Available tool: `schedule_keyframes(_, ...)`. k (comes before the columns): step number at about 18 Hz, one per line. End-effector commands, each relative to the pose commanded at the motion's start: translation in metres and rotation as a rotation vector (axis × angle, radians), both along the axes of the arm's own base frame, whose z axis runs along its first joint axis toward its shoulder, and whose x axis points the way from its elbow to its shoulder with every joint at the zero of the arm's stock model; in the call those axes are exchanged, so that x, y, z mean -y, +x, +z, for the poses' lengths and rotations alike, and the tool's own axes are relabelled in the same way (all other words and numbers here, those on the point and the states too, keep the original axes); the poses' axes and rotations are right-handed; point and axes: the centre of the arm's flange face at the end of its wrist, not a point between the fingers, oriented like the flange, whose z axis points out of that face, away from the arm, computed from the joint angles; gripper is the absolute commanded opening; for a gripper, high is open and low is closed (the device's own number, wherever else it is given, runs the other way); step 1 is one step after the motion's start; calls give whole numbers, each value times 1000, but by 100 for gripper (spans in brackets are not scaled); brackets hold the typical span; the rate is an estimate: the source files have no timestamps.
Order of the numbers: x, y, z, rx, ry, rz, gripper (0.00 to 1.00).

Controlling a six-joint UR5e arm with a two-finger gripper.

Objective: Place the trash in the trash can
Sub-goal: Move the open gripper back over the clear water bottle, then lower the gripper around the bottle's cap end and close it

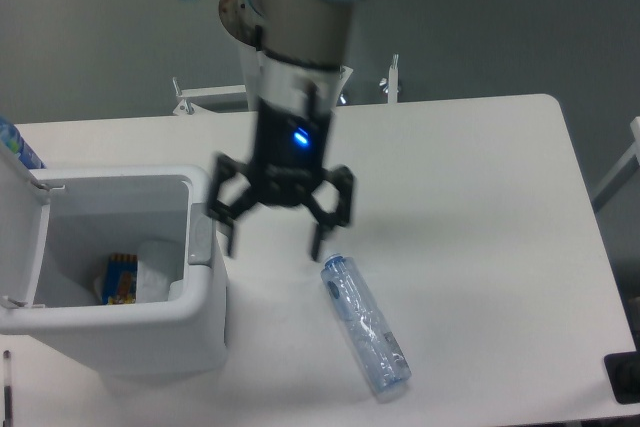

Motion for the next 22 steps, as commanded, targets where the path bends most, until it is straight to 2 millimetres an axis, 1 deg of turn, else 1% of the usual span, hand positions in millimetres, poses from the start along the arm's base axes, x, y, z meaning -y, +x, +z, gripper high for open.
schedule_keyframes(1, -2, -12, -18, 2, -35, 17, 100)
schedule_keyframes(2, -4, -20, -35, 4, -68, 31, 100)
schedule_keyframes(4, -3, -37, -62, 7, -122, 59, 100)
schedule_keyframes(5, -4, -41, -75, 13, -142, 65, 100)
schedule_keyframes(6, -6, -46, -92, 27, -162, 67, 100)
schedule_keyframes(7, -7, -49, -102, 34, -172, 68, 100)
schedule_keyframes(11, -14, -64, -134, 32, -227, 83, 100)
schedule_keyframes(13, -20, -73, -141, 19, -242, 90, 100)
schedule_keyframes(15, -25, -81, -152, 16, -249, 87, 100)
schedule_keyframes(17, -27, -82, -168, 10, -272, 52, 100)
schedule_keyframes(18, -26, -83, -170, 3, -280, 51, 100)
schedule_keyframes(22, -29, -81, -195, 23, -302, 43, 100)
